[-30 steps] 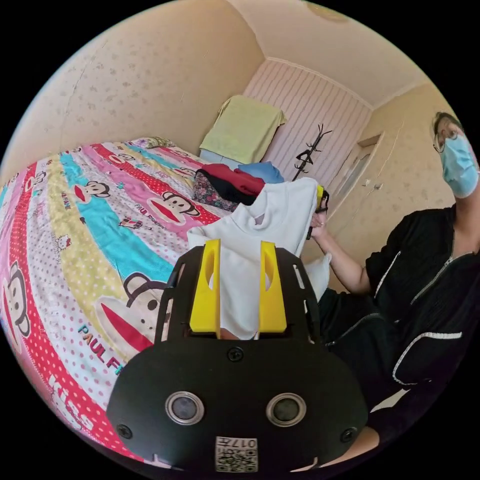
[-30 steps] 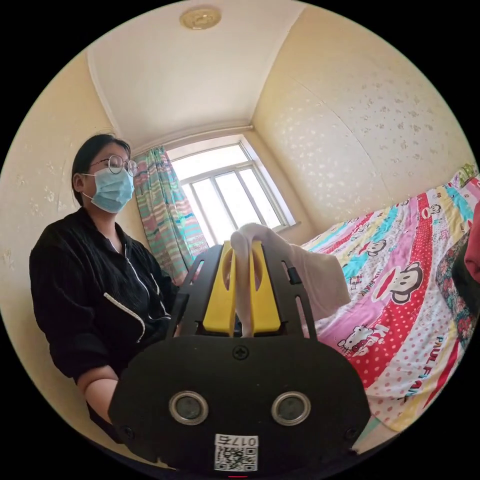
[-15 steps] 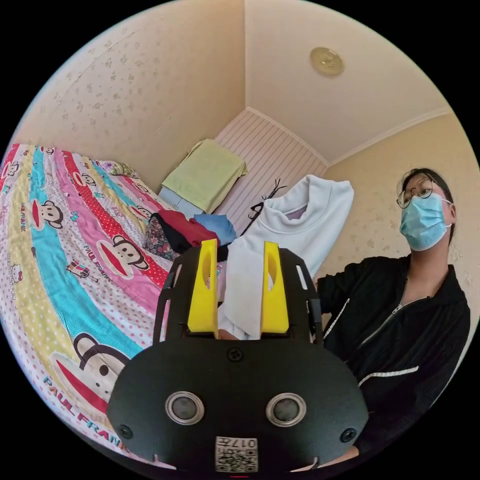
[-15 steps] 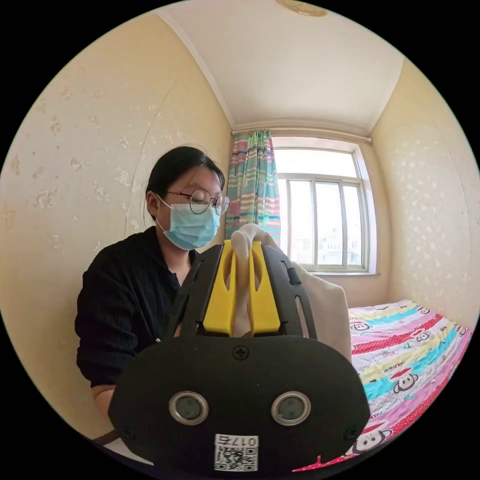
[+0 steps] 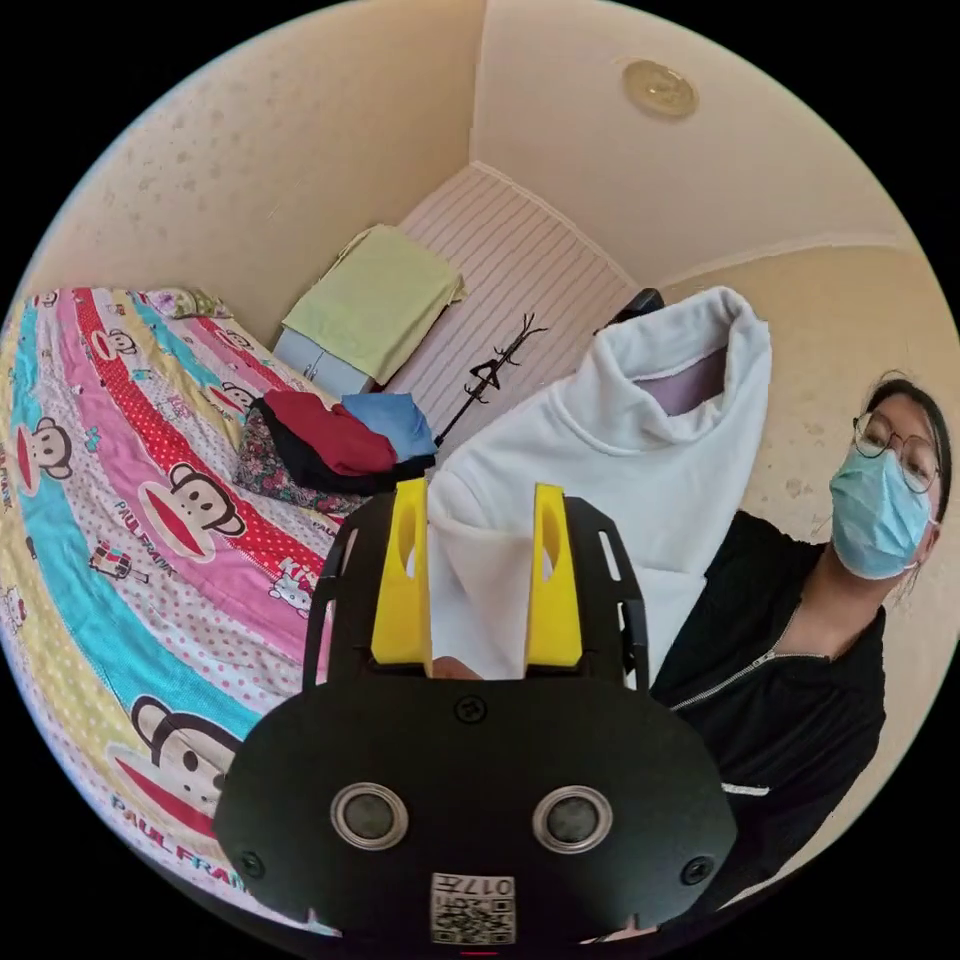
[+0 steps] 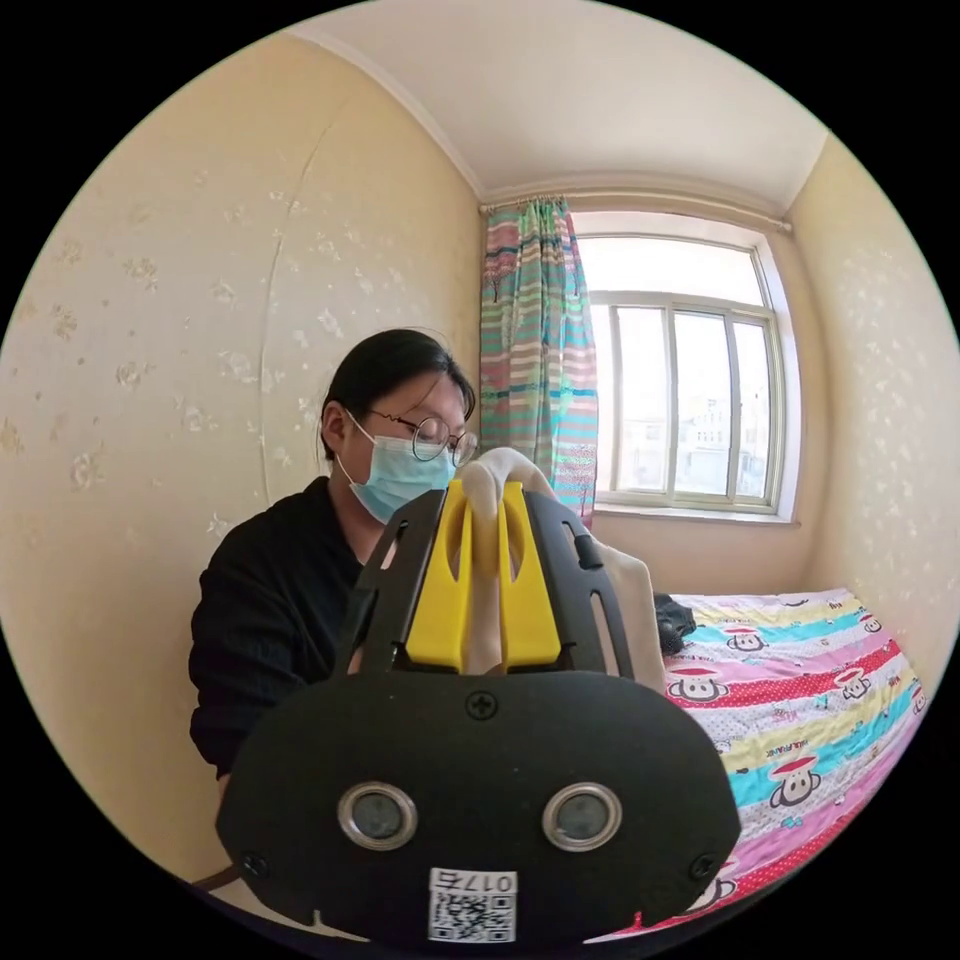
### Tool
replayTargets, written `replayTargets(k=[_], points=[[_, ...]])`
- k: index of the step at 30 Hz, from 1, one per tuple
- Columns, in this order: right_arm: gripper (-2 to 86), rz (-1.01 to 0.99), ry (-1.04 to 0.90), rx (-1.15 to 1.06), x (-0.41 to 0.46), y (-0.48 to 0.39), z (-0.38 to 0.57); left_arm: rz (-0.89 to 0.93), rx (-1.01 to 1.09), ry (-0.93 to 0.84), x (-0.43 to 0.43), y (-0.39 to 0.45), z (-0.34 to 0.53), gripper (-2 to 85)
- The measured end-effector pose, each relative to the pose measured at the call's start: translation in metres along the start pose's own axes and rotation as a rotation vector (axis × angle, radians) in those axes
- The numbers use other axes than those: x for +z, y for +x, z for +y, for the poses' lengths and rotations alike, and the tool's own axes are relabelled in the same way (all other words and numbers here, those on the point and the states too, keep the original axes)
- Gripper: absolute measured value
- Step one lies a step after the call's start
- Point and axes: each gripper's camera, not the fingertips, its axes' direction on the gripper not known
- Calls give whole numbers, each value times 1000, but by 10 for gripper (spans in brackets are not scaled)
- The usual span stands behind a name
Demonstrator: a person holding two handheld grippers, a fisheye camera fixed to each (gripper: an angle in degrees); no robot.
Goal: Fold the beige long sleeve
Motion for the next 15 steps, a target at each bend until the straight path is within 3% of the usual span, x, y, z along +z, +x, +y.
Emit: replayTargets(k=[2, 8, 12, 15], points=[[40, 0, -18, 9, 17, 7, -2, 111, -63, 1, 2, -23, -3, 153], [39, 117, -38, 11, 27, 12, 8, 362, -148, -237, 45, -42, 8, 103], [39, 191, 60, 61, -4, 15, 38, 495, -43, 22, -2, -9, 23, 48], [40, 310, 147, 108, -37, 12, 69, 353, 157, 258, -72, 63, 31, 45]])
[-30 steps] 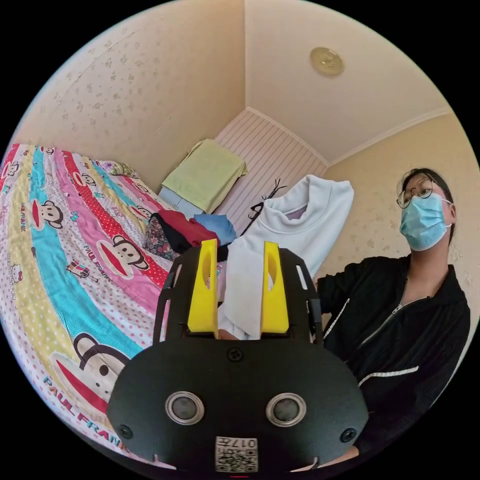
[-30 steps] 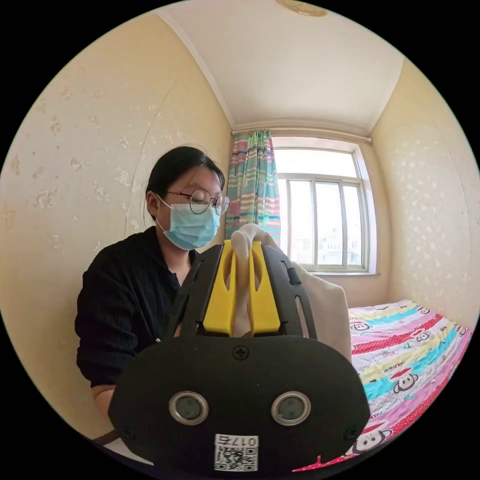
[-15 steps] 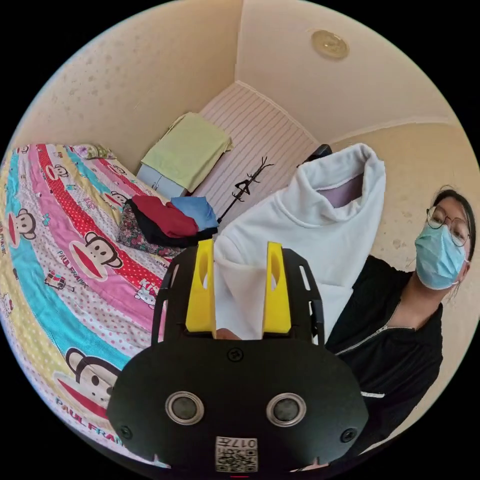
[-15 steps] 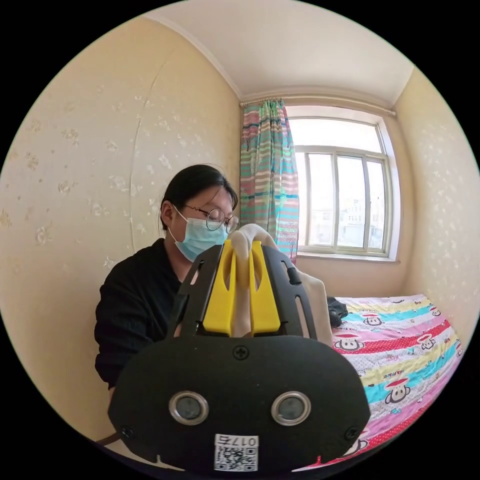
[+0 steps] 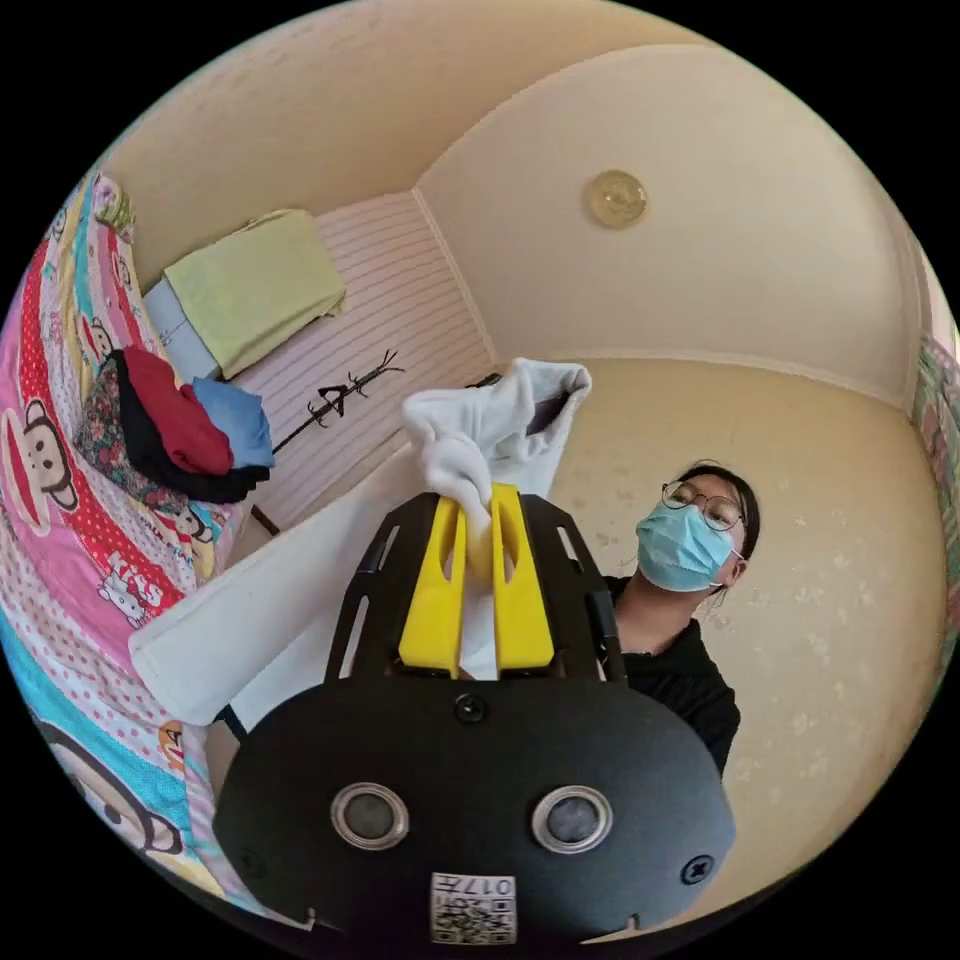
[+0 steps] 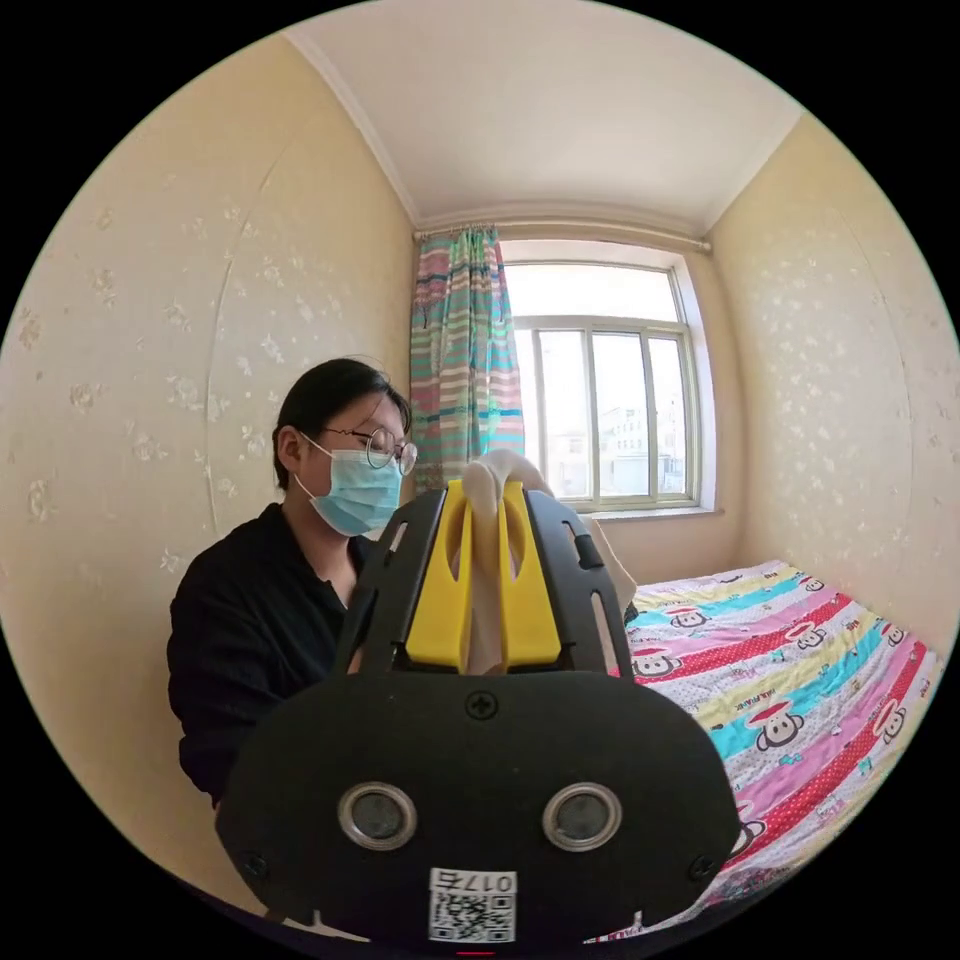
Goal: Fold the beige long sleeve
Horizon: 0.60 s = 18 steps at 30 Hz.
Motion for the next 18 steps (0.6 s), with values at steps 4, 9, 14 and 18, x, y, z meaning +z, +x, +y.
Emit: replayTargets(k=[4, 9, 14, 18], points=[[44, 233, 21, 94, -14, 14, 38, -294, 328, 148, 4, 140, -18, 43], [50, 392, 31, 123, 3, 34, 94, -467, 429, 179, 64, 214, -31, 43], [72, 601, -38, 135, 56, 50, 156, -462, 462, 160, 112, 238, -40, 42], [110, 577, -124, 201, 114, 75, 206, -542, 472, 149, 145, 248, -36, 42]])
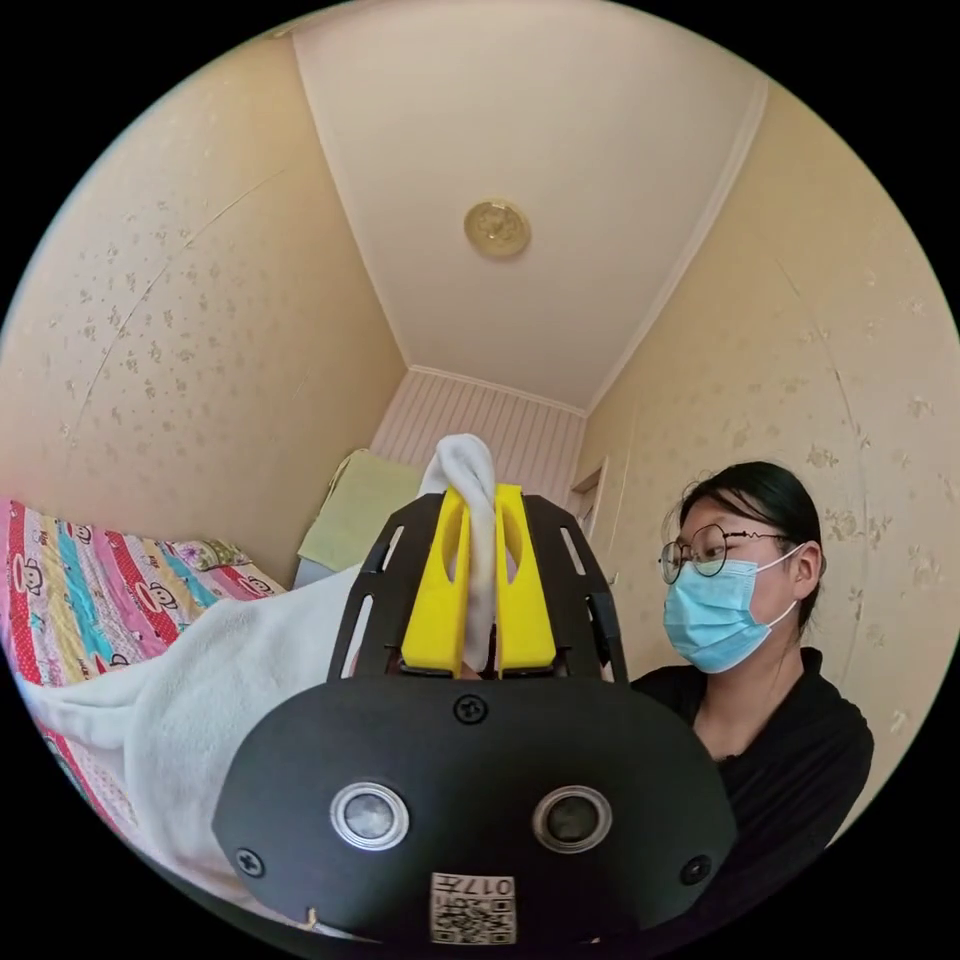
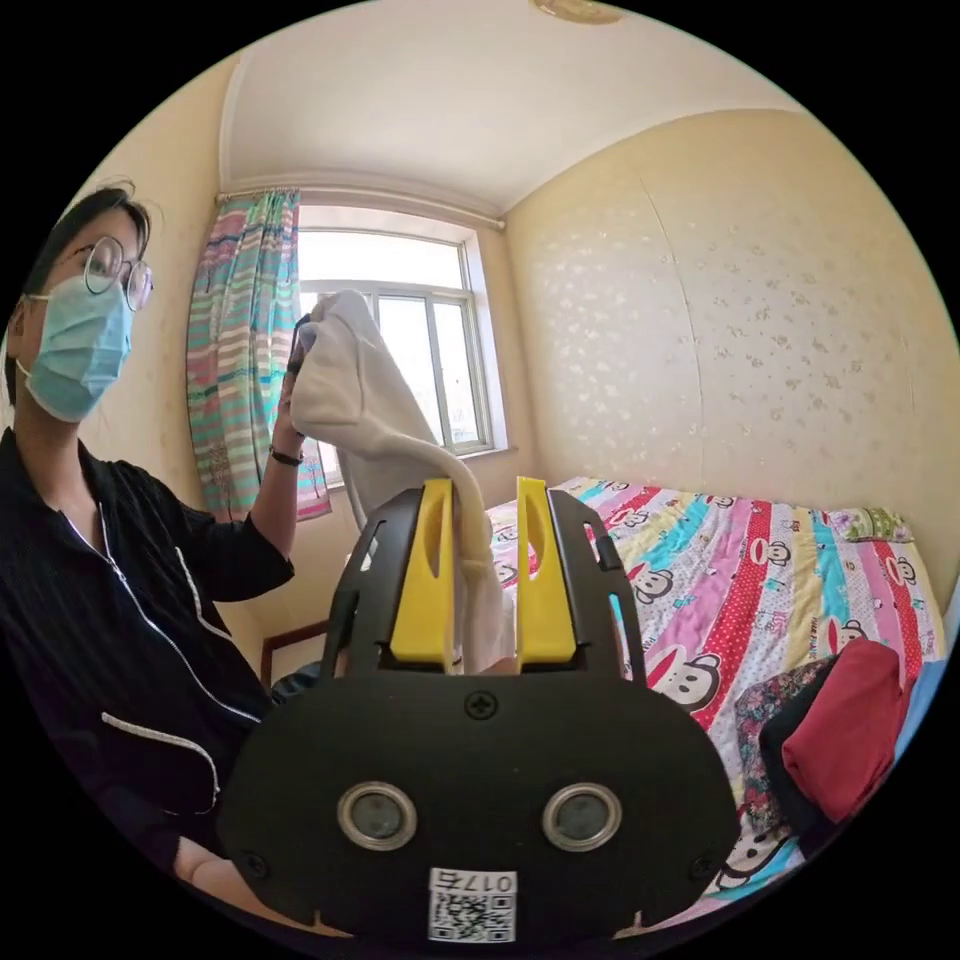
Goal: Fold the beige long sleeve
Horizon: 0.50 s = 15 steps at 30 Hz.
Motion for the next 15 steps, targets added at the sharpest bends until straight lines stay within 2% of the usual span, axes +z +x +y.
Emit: replayTargets(k=[2, 4, 7, 9, 11, 15], points=[[147, -151, -18, 54, 41, -3, 34, -56, 9, -4, 5, 11, 1, 43], [167, -198, -24, 57, 65, -15, 58, -119, 37, -3, 7, 27, 2, 43], [176, -95, -38, 28, 94, -42, 84, -122, 37, -11, 8, 42, 2, 43], [155, -21, 2, 12, 97, -55, 88, -131, 31, -14, 7, 50, 3, 43], [87, 70, 35, 21, 90, -58, 83, -113, 10, 4, 2, 56, 4, 44], [44, 69, 76, 86, 29, -18, 55, -59, 6, 45, -36, 69, 16, 44]])
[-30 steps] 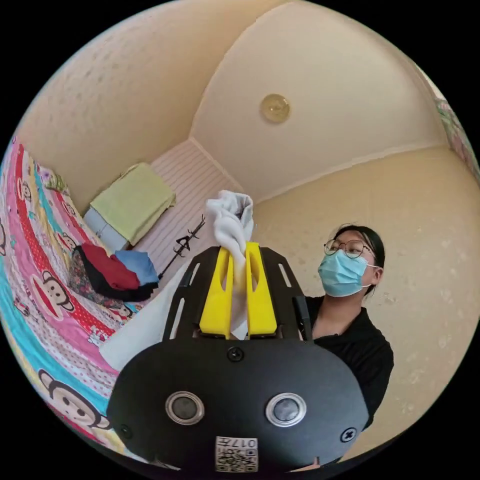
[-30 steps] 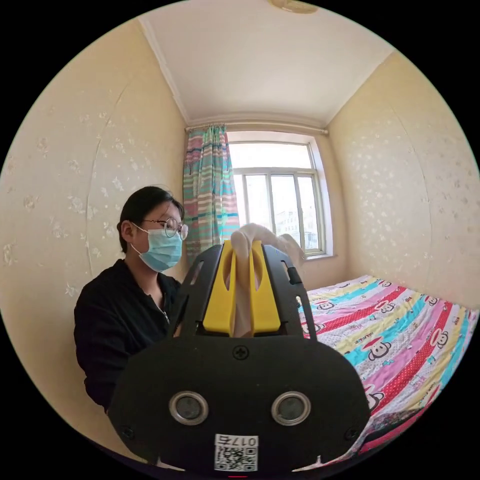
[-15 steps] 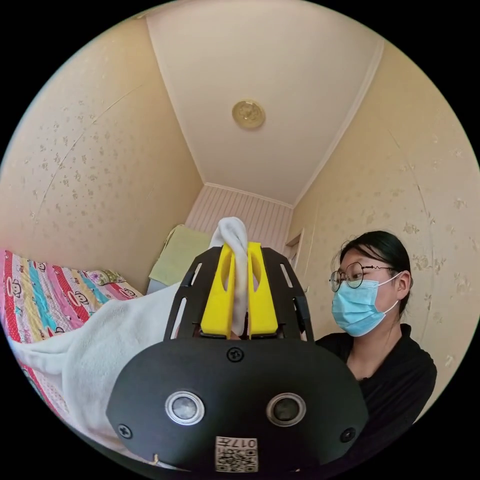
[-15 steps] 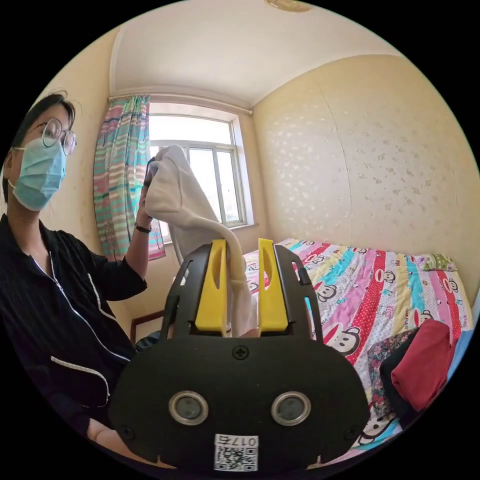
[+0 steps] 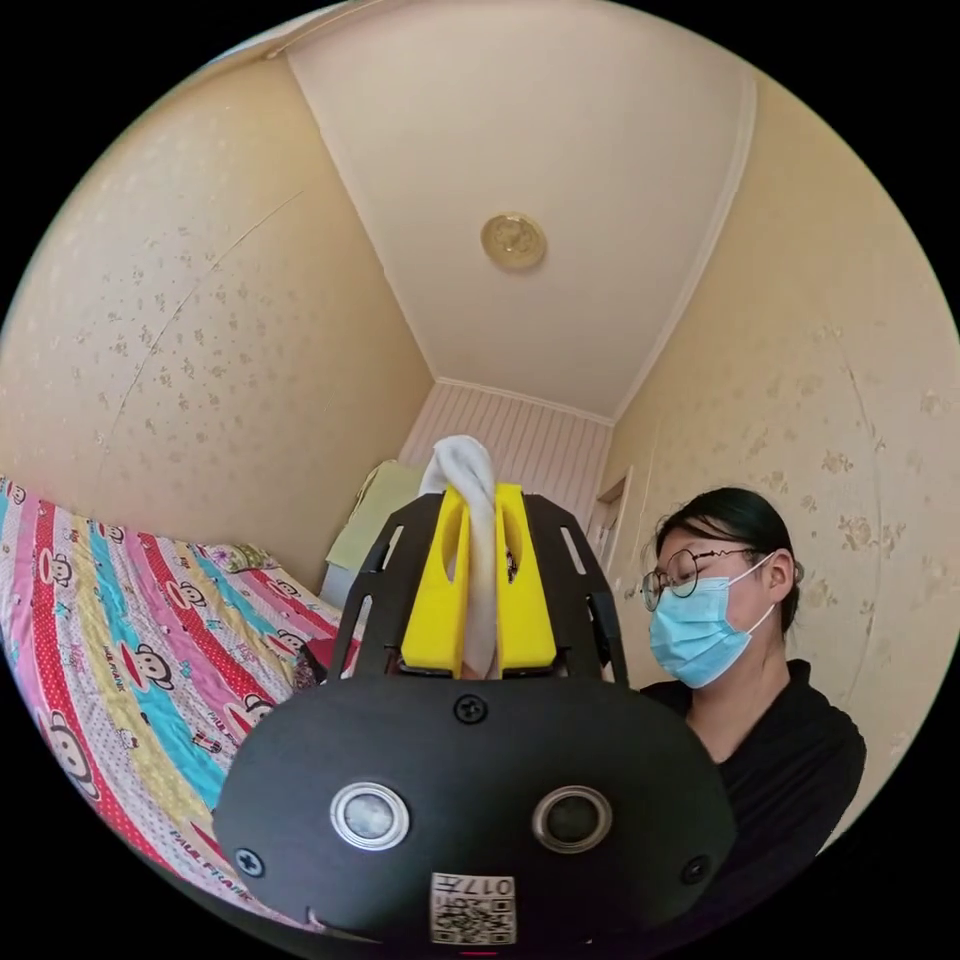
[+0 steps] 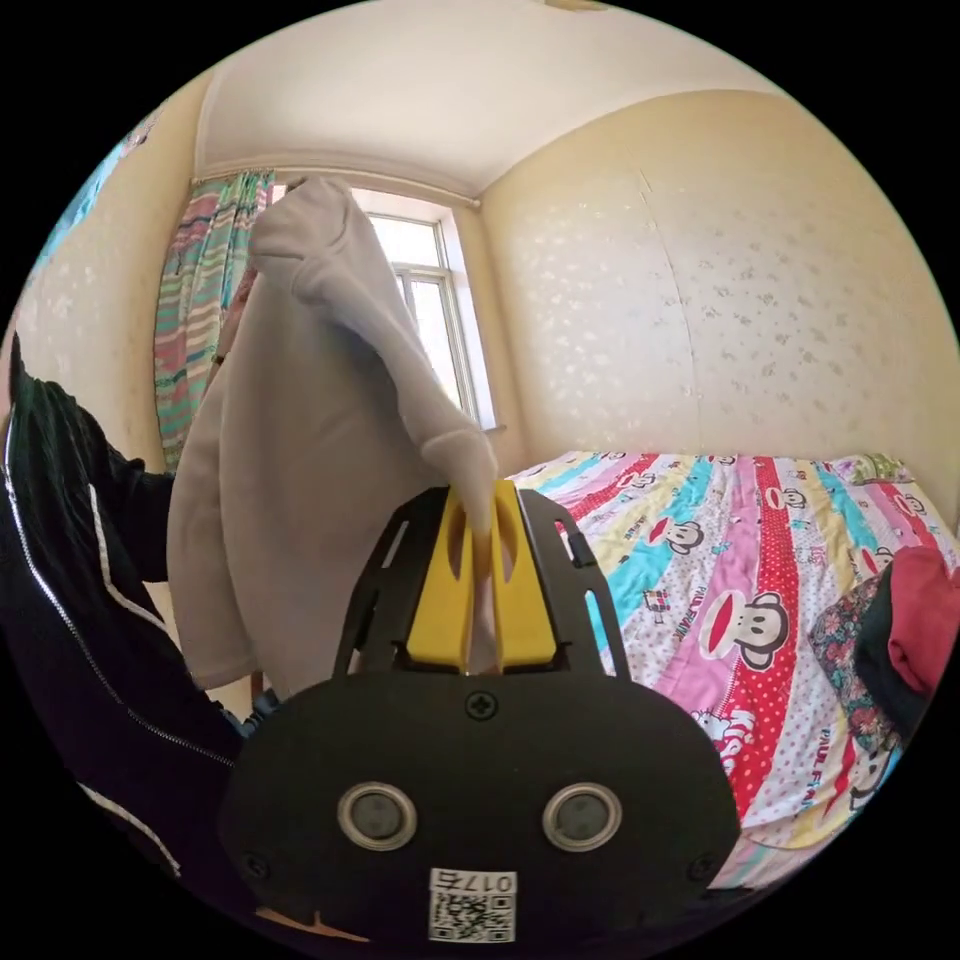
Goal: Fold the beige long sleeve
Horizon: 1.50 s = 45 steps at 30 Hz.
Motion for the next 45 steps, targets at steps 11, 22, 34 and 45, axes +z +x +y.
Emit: replayTargets(k=[11, 22, 34, 45], points=[[37, 191, 28, -391, -253, -107, -151, -182, 95, -13, -113, 102, 107, 42], [42, 354, -281, -210, -75, 113, -299, -678, 49, 8, -17, -83, -16, 45], [118, 288, -412, 297, 18, 423, -183, -892, -278, -208, -39, -403, 33, 122], [128, 316, -597, 572, -89, 342, 63, -1117, -491, -611, -56, -348, 221, 135]])
